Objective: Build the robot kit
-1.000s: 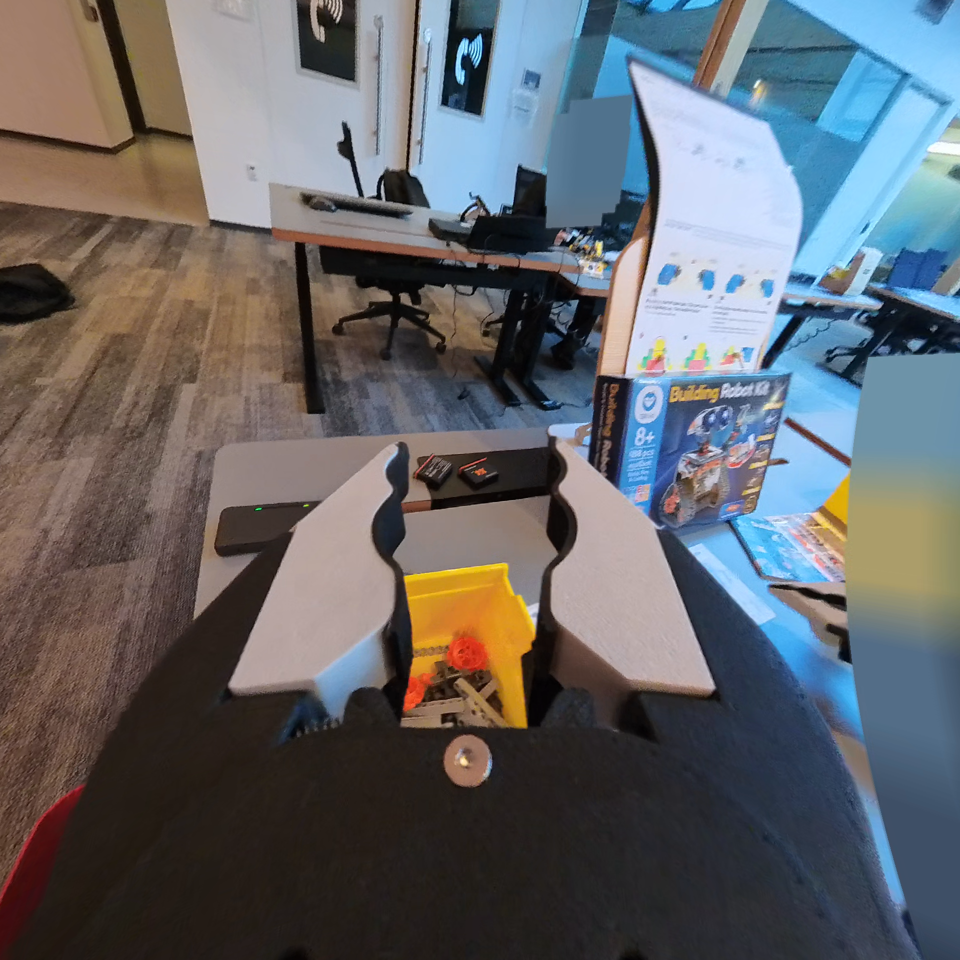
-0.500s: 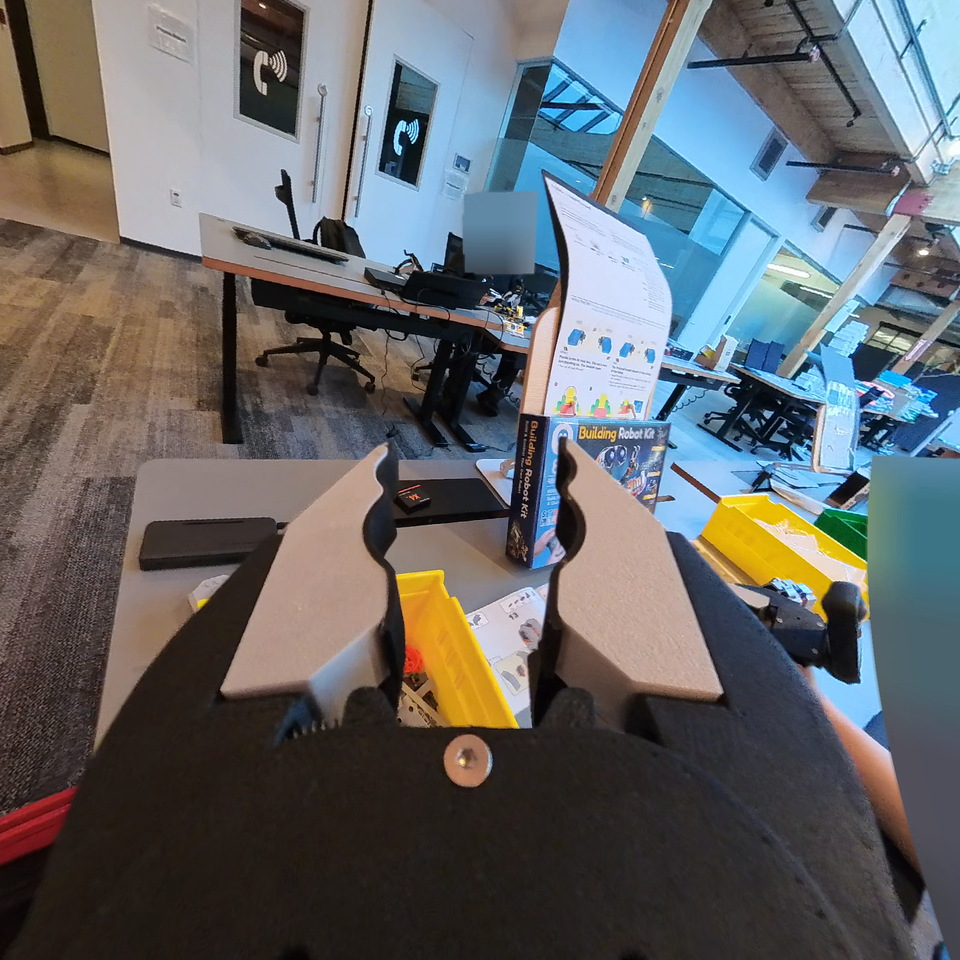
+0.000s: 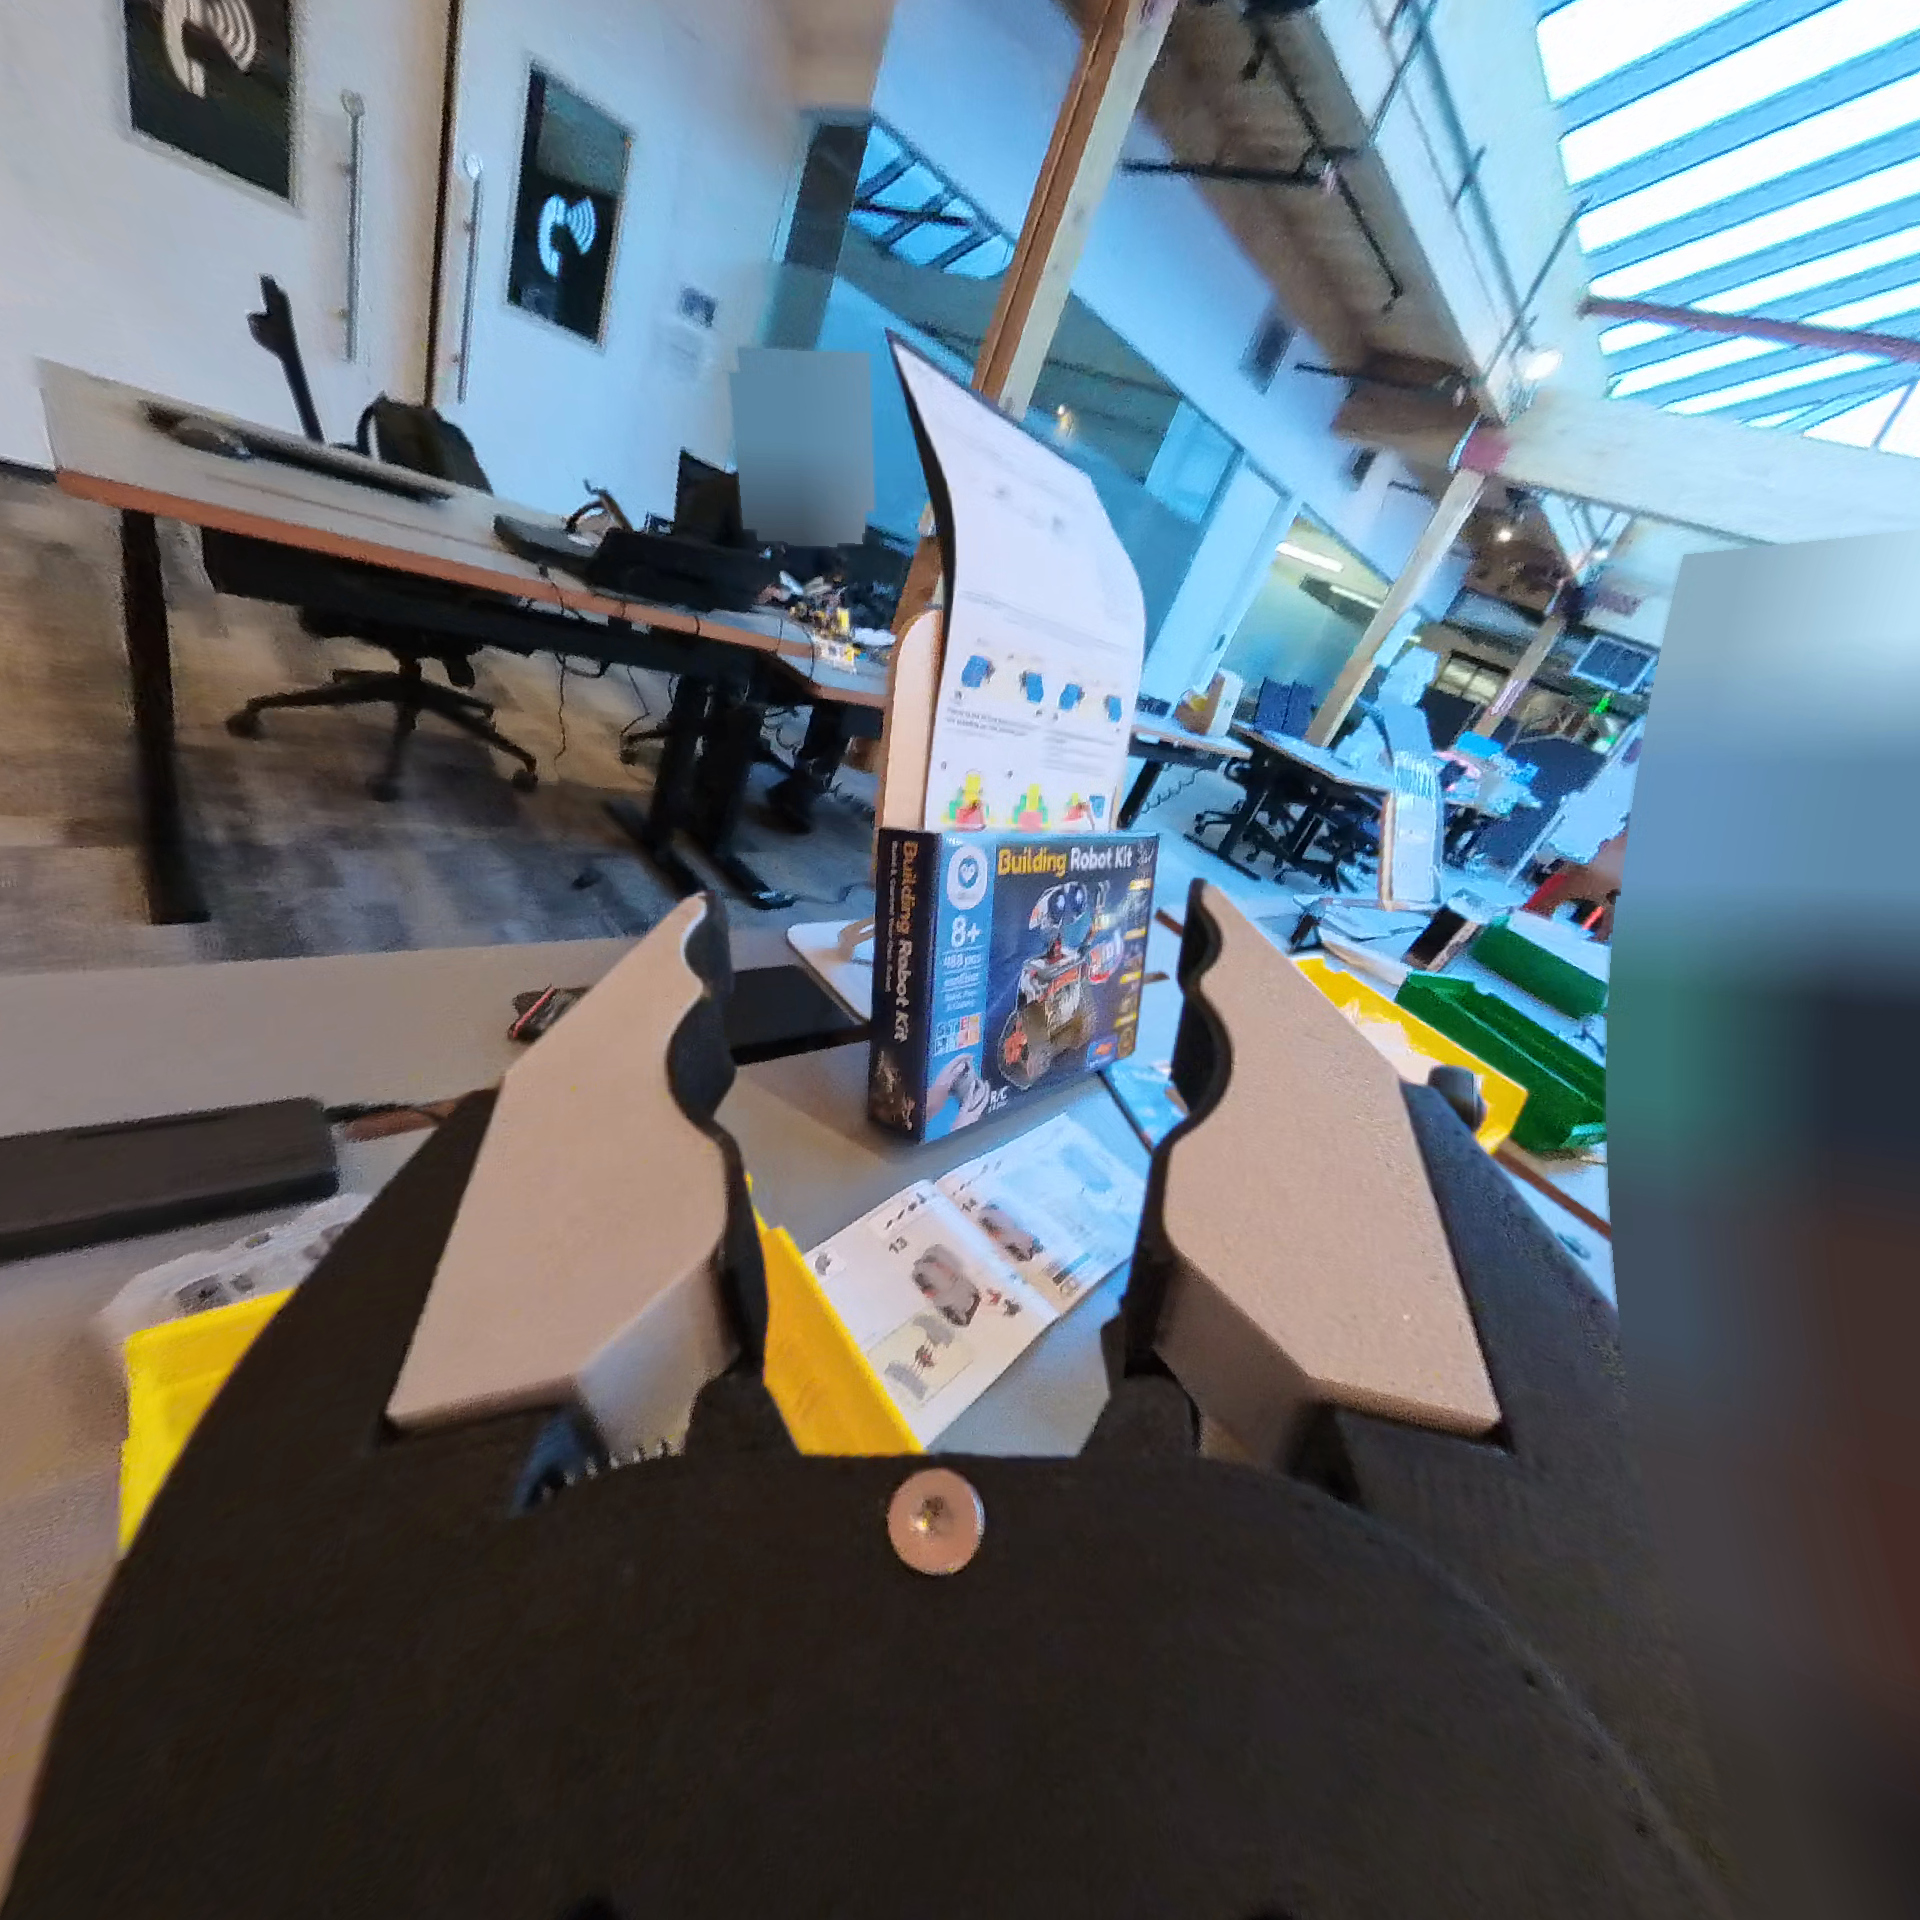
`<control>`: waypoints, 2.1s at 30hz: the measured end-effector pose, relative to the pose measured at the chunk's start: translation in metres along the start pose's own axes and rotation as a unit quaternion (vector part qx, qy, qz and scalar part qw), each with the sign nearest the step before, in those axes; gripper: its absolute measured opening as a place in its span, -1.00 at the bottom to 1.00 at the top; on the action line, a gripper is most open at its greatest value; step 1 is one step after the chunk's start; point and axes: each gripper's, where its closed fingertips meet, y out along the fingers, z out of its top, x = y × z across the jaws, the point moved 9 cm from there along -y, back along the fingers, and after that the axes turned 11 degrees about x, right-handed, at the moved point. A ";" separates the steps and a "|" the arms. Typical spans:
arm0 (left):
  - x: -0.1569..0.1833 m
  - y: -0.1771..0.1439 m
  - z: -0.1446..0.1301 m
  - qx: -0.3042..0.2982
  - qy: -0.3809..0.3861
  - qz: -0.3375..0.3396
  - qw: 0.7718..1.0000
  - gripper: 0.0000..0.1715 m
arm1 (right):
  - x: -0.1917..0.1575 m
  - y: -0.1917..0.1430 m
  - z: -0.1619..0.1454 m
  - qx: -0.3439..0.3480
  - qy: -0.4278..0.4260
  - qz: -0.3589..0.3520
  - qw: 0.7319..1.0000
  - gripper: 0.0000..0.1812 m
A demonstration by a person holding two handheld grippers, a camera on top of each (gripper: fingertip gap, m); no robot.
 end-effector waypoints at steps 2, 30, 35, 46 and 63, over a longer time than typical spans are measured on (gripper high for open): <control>0.003 0.004 -0.002 0.008 0.014 0.009 1.000 -0.03 | 0.003 -0.005 -0.006 -0.008 -0.022 -0.019 1.000 -0.91; -0.034 0.070 -0.045 -0.031 0.002 0.087 0.996 -0.16 | 0.003 -0.012 -0.034 -0.146 0.074 0.005 0.986 -0.77; -0.035 0.072 -0.049 -0.055 0.043 0.121 0.990 -0.11 | 0.006 -0.012 -0.038 -0.166 0.061 -0.010 0.984 -0.77; -0.030 0.074 -0.051 -0.058 0.038 0.106 0.992 -0.13 | -0.001 -0.014 -0.036 -0.172 0.044 0.002 0.984 -0.75; -0.029 0.075 -0.052 -0.061 0.039 0.104 0.992 -0.15 | -0.006 -0.013 -0.035 -0.171 0.040 0.013 0.984 -0.76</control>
